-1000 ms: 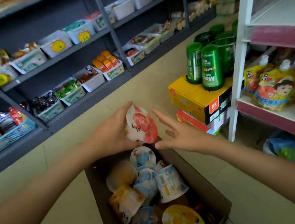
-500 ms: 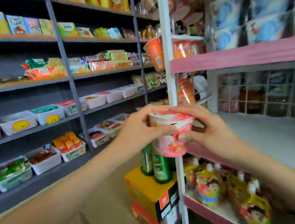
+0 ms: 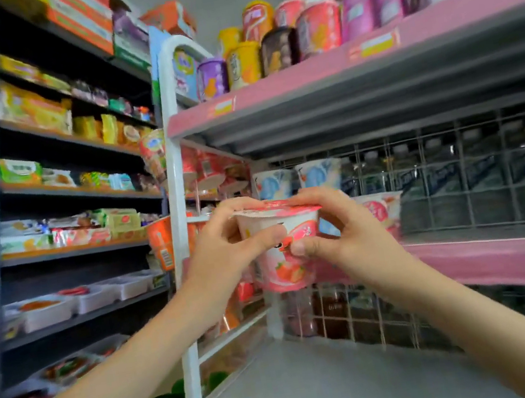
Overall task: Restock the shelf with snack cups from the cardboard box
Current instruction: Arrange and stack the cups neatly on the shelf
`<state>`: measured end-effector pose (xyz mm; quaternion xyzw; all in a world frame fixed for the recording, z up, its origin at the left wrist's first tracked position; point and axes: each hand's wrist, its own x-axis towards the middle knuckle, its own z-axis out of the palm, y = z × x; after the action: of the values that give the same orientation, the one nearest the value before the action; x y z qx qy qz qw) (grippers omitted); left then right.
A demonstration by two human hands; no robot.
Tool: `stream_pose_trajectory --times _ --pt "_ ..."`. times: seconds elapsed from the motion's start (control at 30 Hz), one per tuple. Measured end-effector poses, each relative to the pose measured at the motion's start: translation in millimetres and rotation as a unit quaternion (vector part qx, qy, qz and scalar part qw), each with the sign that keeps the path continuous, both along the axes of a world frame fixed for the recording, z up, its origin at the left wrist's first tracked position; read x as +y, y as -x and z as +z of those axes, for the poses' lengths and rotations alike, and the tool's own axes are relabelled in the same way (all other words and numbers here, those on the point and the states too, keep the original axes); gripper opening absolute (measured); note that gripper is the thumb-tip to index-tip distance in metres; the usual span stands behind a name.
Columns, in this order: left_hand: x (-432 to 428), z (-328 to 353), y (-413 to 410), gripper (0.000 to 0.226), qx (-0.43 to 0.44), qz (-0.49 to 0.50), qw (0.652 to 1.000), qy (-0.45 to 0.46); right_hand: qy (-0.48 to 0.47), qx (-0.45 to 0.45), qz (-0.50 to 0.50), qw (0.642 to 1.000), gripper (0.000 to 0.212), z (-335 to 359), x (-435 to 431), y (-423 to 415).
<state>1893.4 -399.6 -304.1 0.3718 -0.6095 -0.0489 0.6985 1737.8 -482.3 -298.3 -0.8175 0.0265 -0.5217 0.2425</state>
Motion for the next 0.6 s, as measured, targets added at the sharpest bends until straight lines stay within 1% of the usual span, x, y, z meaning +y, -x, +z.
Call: stream_pose_trajectory --times 0.03,0.1,0.17,0.23,0.3,0.4,0.47,0.53,0.6 --pt "-7 6 4 0.048 0.003 -0.008 1.0 0.013 -0.021 0.006 0.002 1.0 0.06 7 -4 6" --pt "-18 19 13 0.041 -0.002 -0.032 0.999 0.027 -0.081 0.04 0.043 0.995 0.07 20 -10 18" --pt "-25 30 20 0.04 -0.001 -0.057 0.998 0.022 -0.125 0.072 0.078 0.986 0.071 29 -13 30" --pt "-31 40 25 0.043 -0.013 -0.06 0.998 0.022 -0.15 0.073 0.085 0.982 0.07 37 -18 37" --pt "-38 51 27 0.041 -0.02 -0.064 0.997 0.024 -0.169 0.067 0.071 0.981 0.073 47 -25 40" --pt "-54 67 31 0.041 -0.005 -0.075 0.997 0.025 -0.227 0.078 0.07 0.968 0.077 63 -35 43" --pt "-70 75 39 0.038 0.003 -0.077 0.997 0.027 -0.232 0.097 0.052 0.966 0.076 74 -43 48" --pt "-89 79 46 0.033 0.024 -0.083 0.996 0.02 -0.231 0.095 0.025 0.968 0.073 82 -51 54" --pt "-107 85 53 0.039 0.016 -0.083 0.996 0.0 -0.236 0.074 -0.004 0.969 0.07 89 -66 60"
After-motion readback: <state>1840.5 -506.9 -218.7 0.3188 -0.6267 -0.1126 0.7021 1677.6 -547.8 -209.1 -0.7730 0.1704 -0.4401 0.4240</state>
